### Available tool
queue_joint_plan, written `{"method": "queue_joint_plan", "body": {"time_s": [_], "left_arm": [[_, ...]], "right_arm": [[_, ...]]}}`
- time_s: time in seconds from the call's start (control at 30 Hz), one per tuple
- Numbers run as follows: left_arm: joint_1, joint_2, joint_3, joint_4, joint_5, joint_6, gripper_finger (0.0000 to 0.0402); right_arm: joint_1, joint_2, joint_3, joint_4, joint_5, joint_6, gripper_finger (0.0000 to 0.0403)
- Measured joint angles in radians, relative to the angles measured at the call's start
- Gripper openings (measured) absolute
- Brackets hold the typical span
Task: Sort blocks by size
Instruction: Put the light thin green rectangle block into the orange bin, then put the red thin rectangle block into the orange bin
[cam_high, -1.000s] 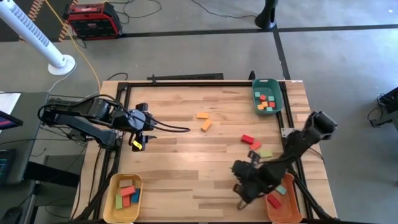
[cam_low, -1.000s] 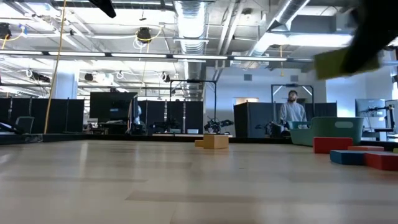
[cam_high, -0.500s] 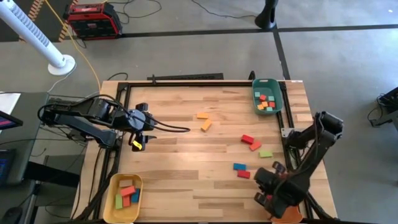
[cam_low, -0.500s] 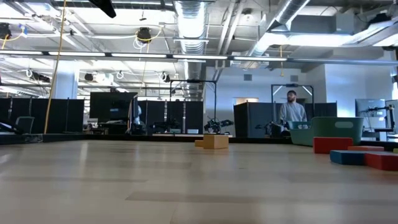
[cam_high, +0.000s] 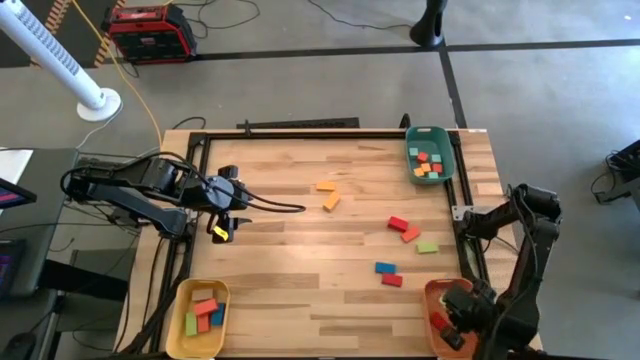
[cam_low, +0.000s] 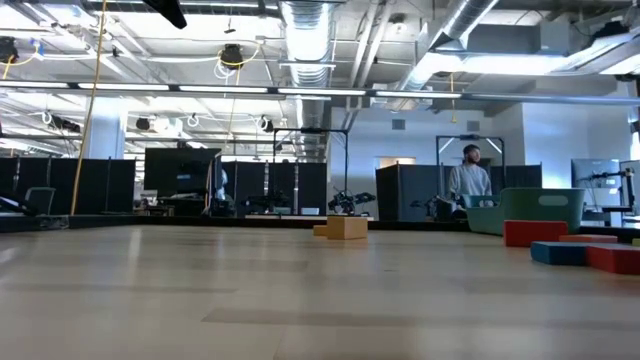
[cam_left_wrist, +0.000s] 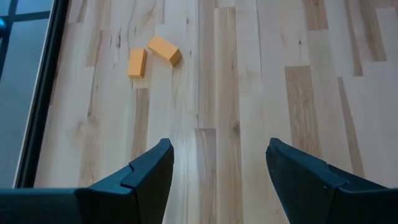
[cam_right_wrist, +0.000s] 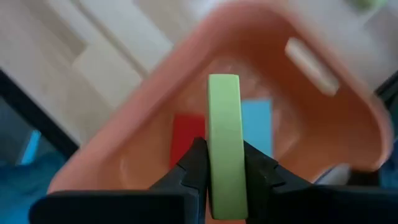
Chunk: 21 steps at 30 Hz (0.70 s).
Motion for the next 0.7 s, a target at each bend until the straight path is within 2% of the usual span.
{"method": "queue_joint_plan", "body": {"time_s": [0.17,0.33,0.57,0.7], "left_arm": [[0.000,0.000,0.000,0.000,0.000,0.000,0.0245],[0.000,0.000,0.000,0.000,0.000,0.000,0.0245],[0.000,0.000,0.000,0.000,0.000,0.000,0.0245],[0.000,0.000,0.000,0.000,0.000,0.000,0.0245]], "right_arm": [[0.033,0.000,-0.063,0.102,-0.020,0.047,0.0086],[0.030,0.000,-0.134,0.208,-0.070,0.060,0.0132],[0.023,0.000,-0.135,0.204,-0.085,0.059,0.0167],[0.016,-0.001,-0.080,0.115,-0.089,0.058,0.0174]]}}
